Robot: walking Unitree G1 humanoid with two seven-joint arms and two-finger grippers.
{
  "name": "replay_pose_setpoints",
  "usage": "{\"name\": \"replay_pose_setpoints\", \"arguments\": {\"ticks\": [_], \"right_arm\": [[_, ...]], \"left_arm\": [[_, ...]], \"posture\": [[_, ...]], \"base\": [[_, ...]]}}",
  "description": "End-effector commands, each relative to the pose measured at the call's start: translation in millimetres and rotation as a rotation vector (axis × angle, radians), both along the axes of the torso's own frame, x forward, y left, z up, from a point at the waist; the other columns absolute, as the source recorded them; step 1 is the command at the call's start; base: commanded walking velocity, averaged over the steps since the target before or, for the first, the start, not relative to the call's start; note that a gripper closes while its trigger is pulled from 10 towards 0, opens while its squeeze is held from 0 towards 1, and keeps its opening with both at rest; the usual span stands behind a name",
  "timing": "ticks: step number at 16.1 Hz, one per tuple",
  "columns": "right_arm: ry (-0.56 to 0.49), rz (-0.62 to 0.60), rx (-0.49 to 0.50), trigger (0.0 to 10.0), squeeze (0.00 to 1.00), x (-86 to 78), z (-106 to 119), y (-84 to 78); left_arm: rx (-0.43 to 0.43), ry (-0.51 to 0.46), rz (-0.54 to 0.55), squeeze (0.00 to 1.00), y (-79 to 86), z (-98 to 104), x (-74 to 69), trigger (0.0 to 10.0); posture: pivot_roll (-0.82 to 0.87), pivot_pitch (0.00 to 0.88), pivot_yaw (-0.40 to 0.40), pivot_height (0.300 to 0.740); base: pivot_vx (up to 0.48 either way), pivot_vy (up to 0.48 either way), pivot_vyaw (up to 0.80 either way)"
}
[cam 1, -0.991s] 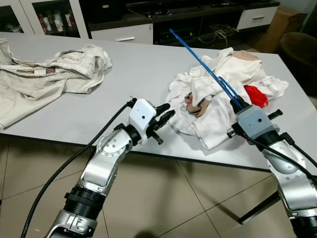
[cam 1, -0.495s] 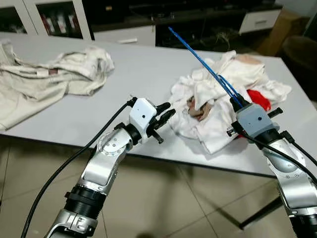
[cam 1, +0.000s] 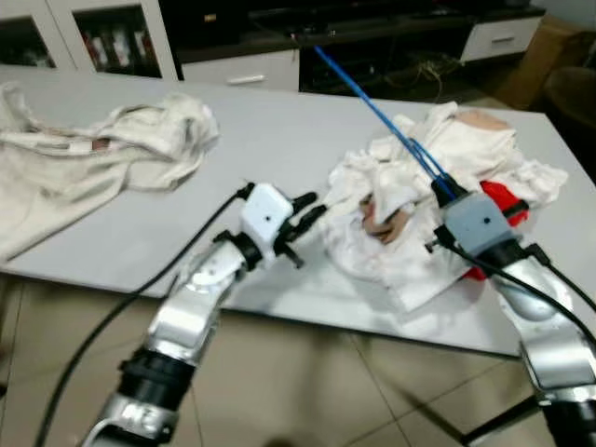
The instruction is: Hang hanger
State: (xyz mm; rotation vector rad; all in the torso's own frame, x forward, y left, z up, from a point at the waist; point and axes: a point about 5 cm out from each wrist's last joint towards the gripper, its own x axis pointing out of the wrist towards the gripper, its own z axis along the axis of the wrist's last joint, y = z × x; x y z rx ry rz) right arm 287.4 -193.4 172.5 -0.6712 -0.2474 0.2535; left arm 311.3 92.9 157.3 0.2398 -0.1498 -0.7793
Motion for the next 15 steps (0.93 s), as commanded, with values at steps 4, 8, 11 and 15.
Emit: {"name": "replay_pose_setpoints", "arguments": {"ticks": [4, 8, 11, 15], "right_arm": [[-0.010, -0.011, -0.015, 10.0, 0.00, -1.7, 1.5, -4.8], [-0.012, -0.011, -0.017, 10.0, 0.00, -1.1, 2.4, -5.3], [-0.013, -0.008, -0.019, 10.0, 0.00, -1.1, 2.8, -4.8], [-0.016, -0.011, -0.021, 10.0, 0.00, -1.1, 3.8, -5.5]], "left_arm": [[0.001, -0.002, -0.016, 0.00, -6.9, 0.0, 0.6, 10.0], [-0.009, 0.004, -0.028, 0.00, -8.2, -0.2, 0.0, 10.0], [0.000, 0.009, -0.096, 0.00, -12.2, -1.4, -6.8, 10.0], [0.231, 0.056, -0.372, 0.00, -7.4, -16.6, -28.5, 10.0]], "posture": [[0.02, 0.000, 0.005, 0.723], [0.02, 0.000, 0.004, 0.723], [0.02, 0.000, 0.002, 0.723], [0.02, 0.000, 0.003, 0.723]], "base": [[0.418, 0.000, 0.00], [0.189, 0.000, 0.00], [0.000, 0.000, 0.00], [0.000, 0.000, 0.00]]}}
